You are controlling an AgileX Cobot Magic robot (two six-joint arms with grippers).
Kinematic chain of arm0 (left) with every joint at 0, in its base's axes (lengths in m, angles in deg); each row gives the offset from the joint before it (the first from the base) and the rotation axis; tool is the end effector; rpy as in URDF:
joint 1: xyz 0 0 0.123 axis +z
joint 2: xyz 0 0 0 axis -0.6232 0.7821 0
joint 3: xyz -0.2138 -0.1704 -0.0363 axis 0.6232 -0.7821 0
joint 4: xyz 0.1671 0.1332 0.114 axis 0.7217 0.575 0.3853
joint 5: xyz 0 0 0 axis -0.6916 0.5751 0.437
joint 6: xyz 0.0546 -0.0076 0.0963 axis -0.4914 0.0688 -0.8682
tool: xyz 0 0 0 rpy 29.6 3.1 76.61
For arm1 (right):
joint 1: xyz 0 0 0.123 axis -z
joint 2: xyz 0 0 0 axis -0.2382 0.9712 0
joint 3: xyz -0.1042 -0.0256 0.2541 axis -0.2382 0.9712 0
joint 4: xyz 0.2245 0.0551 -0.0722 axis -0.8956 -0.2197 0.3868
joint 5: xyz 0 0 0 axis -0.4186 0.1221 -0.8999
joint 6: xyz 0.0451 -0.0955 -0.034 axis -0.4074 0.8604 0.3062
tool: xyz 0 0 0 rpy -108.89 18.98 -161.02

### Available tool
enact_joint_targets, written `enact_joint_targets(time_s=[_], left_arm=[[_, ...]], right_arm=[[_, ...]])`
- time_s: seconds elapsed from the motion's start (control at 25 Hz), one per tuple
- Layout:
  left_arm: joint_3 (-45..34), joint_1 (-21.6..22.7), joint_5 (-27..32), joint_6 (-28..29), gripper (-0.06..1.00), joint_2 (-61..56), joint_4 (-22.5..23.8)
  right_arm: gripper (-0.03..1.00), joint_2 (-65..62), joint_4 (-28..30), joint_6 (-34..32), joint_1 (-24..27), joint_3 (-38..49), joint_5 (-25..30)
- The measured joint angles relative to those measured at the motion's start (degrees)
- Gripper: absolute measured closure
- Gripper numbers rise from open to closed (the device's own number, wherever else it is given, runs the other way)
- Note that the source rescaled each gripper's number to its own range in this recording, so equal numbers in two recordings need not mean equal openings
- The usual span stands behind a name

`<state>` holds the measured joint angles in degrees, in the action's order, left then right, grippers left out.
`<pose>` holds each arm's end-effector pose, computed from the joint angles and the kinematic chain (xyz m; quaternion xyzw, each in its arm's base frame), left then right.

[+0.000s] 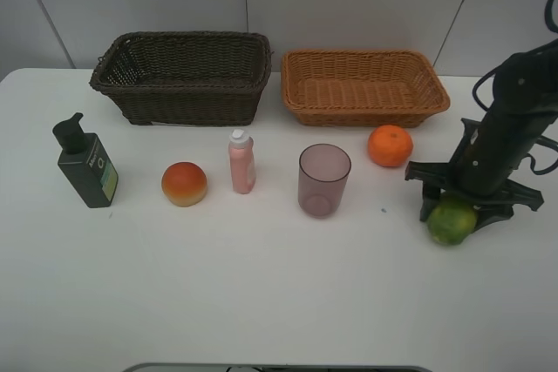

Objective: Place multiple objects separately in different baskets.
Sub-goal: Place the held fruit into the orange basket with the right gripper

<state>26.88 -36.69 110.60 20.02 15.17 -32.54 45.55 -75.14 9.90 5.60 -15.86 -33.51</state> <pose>0.0119 -0.0069 0.2647 0.0029 0.8509 -0.0195 0.5250 0.2654 0.0354 0.0895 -0.1664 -0.9858 0.0167 0.0112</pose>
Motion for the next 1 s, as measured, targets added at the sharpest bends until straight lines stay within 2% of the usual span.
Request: enact_joint_targets(time_s=[0.68, 0.8, 1.0], left_arm=[[0.00, 0.00, 0.00, 0.00, 0.06, 0.00, 0.00], [0.00, 0.00, 0.00, 0.00, 0.06, 0.00, 0.00], [0.00, 0.00, 0.00, 0.00, 0.06, 0.00, 0.00]], right_arm=[[0.36, -1.23, 0.12, 1.15, 0.00, 0.00, 0.02], [0.36, -4.77, 1.83, 1.30, 0.00, -1.87, 3.36], [0.36, -8.31, 8.37, 3.58, -0.72, -10.26, 12.69]])
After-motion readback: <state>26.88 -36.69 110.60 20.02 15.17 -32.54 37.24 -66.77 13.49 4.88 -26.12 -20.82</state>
